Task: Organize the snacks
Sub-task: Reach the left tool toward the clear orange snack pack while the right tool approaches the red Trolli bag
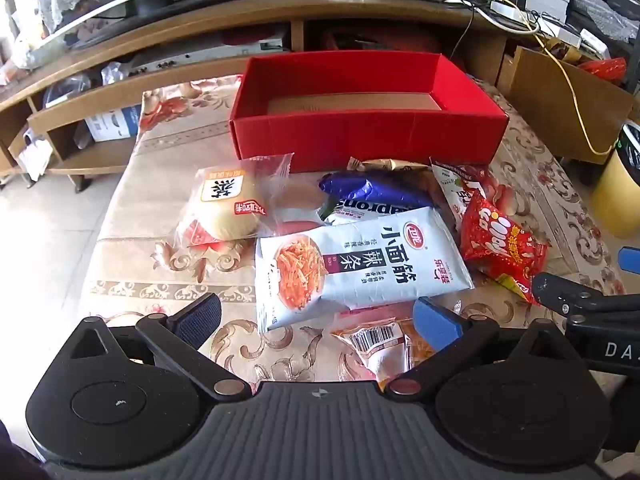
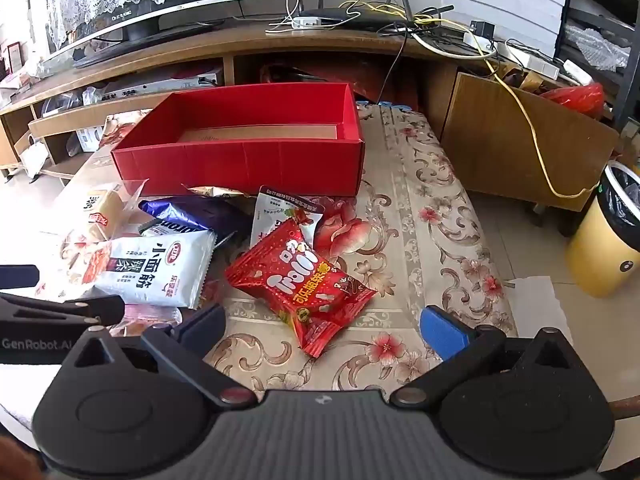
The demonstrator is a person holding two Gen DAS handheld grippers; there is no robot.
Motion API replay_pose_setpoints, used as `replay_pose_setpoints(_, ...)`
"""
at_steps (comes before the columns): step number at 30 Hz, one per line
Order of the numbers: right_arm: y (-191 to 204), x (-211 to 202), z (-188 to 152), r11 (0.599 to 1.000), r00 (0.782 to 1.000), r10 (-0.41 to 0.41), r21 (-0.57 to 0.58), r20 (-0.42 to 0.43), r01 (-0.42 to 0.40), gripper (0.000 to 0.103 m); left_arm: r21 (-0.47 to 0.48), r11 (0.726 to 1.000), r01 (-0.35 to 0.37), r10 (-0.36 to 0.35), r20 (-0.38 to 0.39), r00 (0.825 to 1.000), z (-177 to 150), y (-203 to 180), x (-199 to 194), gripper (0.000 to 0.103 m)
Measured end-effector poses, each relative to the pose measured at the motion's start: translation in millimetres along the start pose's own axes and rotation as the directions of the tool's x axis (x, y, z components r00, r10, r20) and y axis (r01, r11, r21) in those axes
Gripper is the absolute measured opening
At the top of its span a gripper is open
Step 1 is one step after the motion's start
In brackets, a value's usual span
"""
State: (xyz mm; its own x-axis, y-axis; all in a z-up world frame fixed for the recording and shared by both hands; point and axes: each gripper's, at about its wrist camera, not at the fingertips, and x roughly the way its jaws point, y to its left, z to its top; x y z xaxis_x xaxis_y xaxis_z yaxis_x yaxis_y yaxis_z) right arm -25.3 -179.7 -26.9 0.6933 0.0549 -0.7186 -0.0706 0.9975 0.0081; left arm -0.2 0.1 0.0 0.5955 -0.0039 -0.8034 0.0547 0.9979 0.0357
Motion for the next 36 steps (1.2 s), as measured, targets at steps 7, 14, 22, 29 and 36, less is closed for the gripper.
replay_pose_setpoints(7, 2.9, 0.9, 0.2, 1.000, 1.000, -0.008, -0.016, -0.027, 0.008, 0.100, 0.003, 1.000, 0.007, -0.007, -0.020, 1.000, -6.1, -0.6, 6.1, 0.103)
replay_pose_setpoints(14, 1.6, 5.4, -2.1, 1.000, 0.998, 0.002, -0.010, -0.059, -0.003, 0.096, 0.003, 1.000, 0.008, -0.008, -0.040, 0.999, -8.0, -5.6, 5.7, 0.103)
replay_pose_setpoints(22, -3.0, 8.1, -3.0, 1.000, 0.996, 0.009, 0.018, -0.090, -0.007, 0.088, 0.027, 0.999, 0.024, -0.022, -0.075, 0.997, -14.0, -11.9, 9.0, 0.102)
replay_pose_setpoints(29, -6.3, 10.3, -2.8, 0.999, 0.993, 0.026, 0.049, -0.117, -0.020, 0.077, 0.039, 0.999, 0.034, -0.030, -0.089, 0.996, -15.5, -17.7, 10.4, 0.102)
replay_pose_setpoints(36, -5.4, 11.9, -3.1, 0.998, 0.990, 0.042, 0.047, -0.135, -0.035, 0.074, 0.055, 0.998, 0.042, -0.036, -0.096, 0.995, -16.7, -21.5, 12.3, 0.102)
